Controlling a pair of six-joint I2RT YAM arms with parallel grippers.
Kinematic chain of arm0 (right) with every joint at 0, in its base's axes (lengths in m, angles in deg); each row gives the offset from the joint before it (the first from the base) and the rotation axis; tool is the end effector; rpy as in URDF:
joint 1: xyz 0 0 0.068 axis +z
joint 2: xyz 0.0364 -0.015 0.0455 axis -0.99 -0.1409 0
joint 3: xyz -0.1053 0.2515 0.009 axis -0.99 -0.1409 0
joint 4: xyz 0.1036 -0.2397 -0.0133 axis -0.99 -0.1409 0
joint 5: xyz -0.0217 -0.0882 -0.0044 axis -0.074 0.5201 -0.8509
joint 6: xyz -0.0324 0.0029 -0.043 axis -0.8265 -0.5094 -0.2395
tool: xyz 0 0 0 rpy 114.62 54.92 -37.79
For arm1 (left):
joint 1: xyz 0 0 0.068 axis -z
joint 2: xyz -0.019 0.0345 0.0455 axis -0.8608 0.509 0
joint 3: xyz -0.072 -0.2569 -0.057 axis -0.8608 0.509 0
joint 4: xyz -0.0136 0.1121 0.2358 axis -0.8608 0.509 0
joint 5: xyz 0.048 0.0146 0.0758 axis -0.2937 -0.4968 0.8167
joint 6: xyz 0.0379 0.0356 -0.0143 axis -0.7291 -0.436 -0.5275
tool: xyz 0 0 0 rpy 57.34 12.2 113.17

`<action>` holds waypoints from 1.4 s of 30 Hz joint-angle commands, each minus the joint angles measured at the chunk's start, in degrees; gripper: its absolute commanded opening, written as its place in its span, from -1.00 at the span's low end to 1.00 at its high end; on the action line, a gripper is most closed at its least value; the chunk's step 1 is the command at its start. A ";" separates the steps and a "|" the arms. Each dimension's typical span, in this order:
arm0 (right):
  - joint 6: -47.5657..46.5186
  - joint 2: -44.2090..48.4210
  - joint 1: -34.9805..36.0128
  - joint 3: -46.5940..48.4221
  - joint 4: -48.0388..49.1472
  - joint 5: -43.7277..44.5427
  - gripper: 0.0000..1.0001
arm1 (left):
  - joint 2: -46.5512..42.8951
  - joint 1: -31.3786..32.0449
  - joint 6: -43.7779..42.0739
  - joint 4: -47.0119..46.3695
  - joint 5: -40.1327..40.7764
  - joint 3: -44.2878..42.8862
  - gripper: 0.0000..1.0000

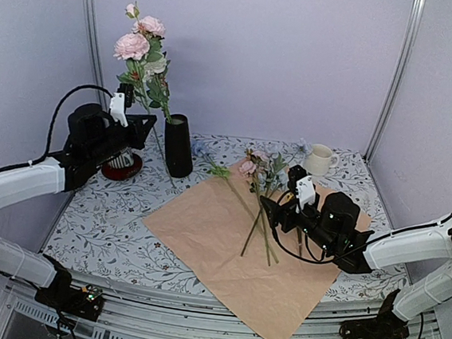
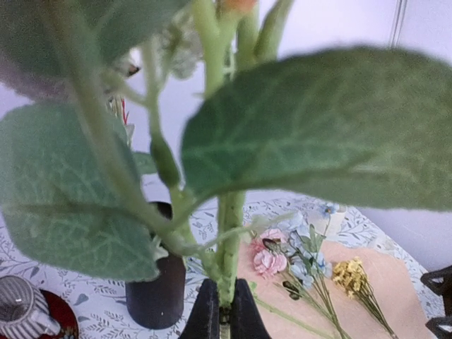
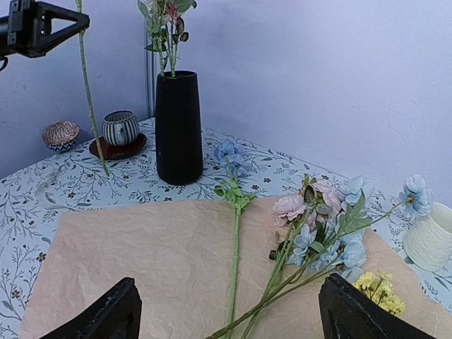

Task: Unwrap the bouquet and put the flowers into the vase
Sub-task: Place the fake flower in the vase.

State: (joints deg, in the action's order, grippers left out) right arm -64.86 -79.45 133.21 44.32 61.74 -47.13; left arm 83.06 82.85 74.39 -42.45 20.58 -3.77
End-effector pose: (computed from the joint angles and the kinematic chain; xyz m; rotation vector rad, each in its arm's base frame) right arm 0.1868 0.2178 0.2091 -0.5774 1.5691 0.4052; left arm 0.2653 -0.1174 0.3153 0.1691 1.6187 -0.5632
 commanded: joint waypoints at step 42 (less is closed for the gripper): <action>-0.01 -1.44 -0.23 0.87 1.24 -2.20 0.77 | 18.45 -4.27 -12.76 -1.96 5.28 -33.94 -1.00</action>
State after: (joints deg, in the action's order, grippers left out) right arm -65.03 -80.19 133.21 44.32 61.76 -48.66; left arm 100.41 79.24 62.80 -44.90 24.93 -40.21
